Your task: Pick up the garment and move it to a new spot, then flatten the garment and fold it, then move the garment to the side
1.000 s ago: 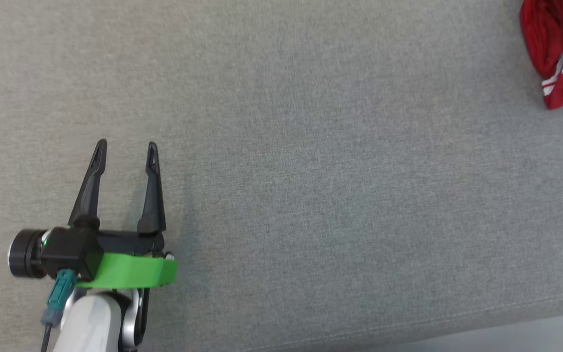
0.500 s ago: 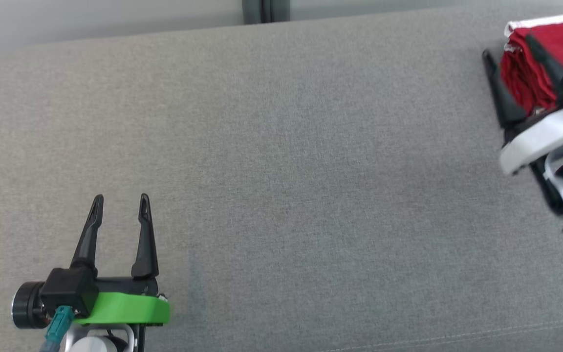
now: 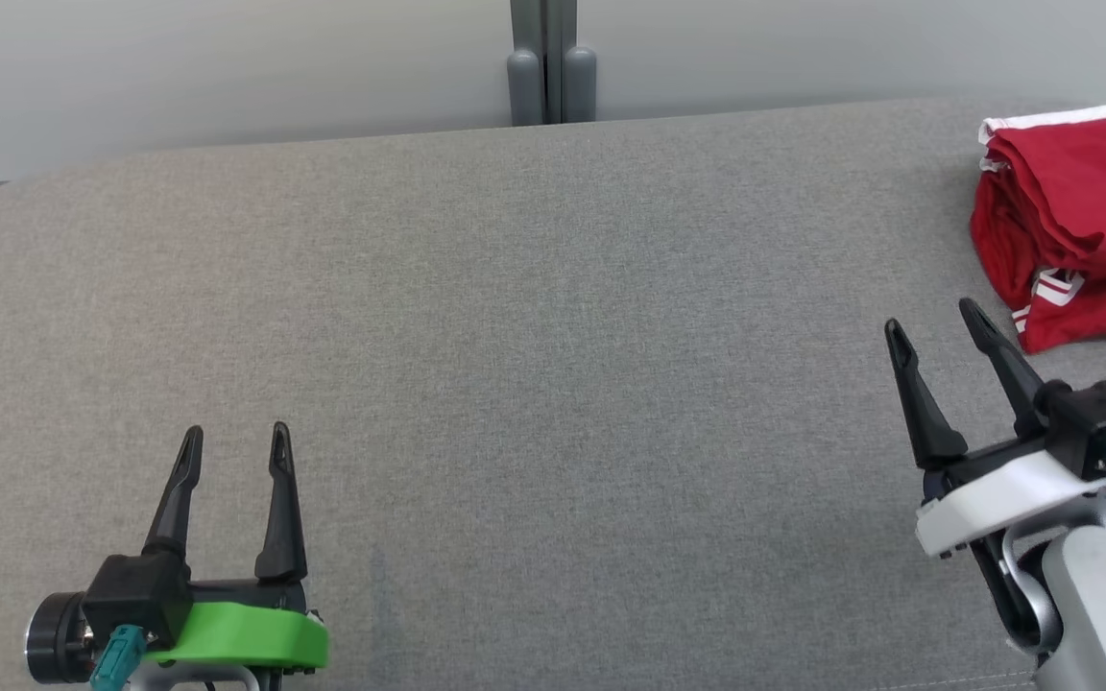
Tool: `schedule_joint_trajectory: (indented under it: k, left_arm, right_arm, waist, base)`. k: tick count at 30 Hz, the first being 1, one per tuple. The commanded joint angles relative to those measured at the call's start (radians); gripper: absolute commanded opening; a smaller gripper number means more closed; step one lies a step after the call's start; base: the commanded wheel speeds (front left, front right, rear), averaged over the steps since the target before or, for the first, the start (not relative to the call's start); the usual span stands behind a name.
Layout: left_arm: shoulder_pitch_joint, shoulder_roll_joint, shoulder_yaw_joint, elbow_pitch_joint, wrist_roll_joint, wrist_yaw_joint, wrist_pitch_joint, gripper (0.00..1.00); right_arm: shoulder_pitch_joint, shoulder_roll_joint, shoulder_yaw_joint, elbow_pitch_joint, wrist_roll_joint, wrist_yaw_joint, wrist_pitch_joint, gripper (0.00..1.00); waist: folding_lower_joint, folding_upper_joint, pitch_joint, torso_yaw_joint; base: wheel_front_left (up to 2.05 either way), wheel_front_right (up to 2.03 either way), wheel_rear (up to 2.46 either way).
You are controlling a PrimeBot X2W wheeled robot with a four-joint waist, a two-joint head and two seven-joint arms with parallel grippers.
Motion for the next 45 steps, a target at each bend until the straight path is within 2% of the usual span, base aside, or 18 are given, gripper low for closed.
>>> schedule_joint_trajectory:
  k: [1,13,19,29,45]
  left_arm:
    - [0.016,0.006,0.002,0.006,-0.012,-0.004,-0.003,1.0]
    - [0.047,0.011,0.003,0.036,-0.02,-0.009,-0.003,1.0]
    - [0.058,0.01,-0.001,0.049,-0.025,-0.009,-0.003,1.0]
    - [0.059,0.009,-0.01,0.069,-0.037,-0.011,-0.003,1.0]
    - [0.058,0.015,-0.012,0.072,-0.044,0.002,-0.003,1.0]
  right_arm:
    - [0.04,0.019,-0.019,-0.021,-0.011,-0.002,-0.003,1.0]
    - [0.234,0.152,-0.099,-0.133,-0.077,-0.002,0.022,1.0]
    - [0.281,0.188,-0.12,-0.158,-0.097,-0.002,0.03,1.0]
    - [0.324,0.218,-0.14,-0.175,-0.117,-0.002,0.036,1.0]
    - [0.328,0.232,-0.13,-0.166,-0.12,-0.002,0.035,1.0]
  waist:
    - [0.0,0.0,-0.015,0.002]
    - [0.0,0.0,-0.069,0.001]
    - [0.0,0.0,-0.095,0.01]
    - [0.0,0.0,-0.109,0.022]
    - [0.0,0.0,-0.115,0.022]
  base:
    - [0.0,0.0,0.0]
    - [0.0,0.0,0.0]
    - [0.0,0.0,0.0]
    - [0.0,0.0,0.0]
    - [0.0,0.0,0.0]
